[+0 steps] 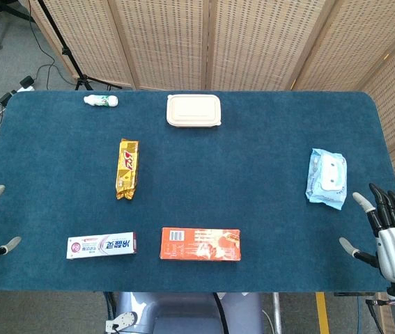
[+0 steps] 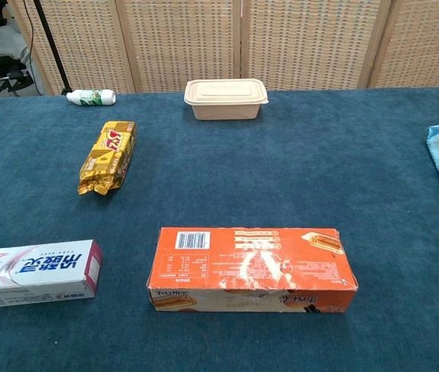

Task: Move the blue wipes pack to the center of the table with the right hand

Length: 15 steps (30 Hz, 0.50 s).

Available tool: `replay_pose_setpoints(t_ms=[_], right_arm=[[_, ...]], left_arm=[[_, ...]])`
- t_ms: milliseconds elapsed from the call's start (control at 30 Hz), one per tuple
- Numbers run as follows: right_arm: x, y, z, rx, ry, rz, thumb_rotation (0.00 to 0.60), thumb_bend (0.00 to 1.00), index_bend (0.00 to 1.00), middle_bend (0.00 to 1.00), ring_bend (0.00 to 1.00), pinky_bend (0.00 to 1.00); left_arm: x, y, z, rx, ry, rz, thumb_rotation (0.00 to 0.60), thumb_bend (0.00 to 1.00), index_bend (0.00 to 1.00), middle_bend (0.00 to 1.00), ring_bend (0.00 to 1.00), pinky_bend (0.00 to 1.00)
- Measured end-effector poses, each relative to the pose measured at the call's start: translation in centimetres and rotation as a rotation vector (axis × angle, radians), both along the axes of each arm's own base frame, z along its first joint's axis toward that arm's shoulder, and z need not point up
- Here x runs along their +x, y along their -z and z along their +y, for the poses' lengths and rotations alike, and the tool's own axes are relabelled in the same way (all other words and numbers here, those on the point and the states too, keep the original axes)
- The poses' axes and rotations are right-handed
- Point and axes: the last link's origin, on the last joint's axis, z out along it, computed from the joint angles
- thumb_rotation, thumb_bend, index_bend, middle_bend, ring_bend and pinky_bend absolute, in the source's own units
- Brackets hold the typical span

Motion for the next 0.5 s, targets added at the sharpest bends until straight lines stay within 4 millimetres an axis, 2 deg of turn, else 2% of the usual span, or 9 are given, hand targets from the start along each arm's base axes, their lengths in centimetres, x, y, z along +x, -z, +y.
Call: replay_pose_setpoints(t_ms=[367,433,500], right_arm=[[-0.1,-0.01,0.1,0.009,0.003,-0.003,0.6,0.06,0.14,0.0,0.0,0.0],[-0.15,0.02,0.04,0.017,0.005,-0.012,0.6,0.09,0.14,0.0,0.0,0.0],[-0.26,0.05,-0.09,0.035,0.012,-0.032,0.6,0.17,0.14,0.0,0.0,0.0]], left_arm=[[0.11,0.21,0.09,-0.001,0.001,0.007,0.6,0.0,0.0,0.0,0.0,0.0],[0.18,0.32,0.17,-0.005,0.004,0.013,0.6,0.0,0.0,0.0,0.0,0.0],[0.18,0.5,0.27,-0.012,0.001,0.018,0.6,0.0,0.0,0.0,0.0,0.0]])
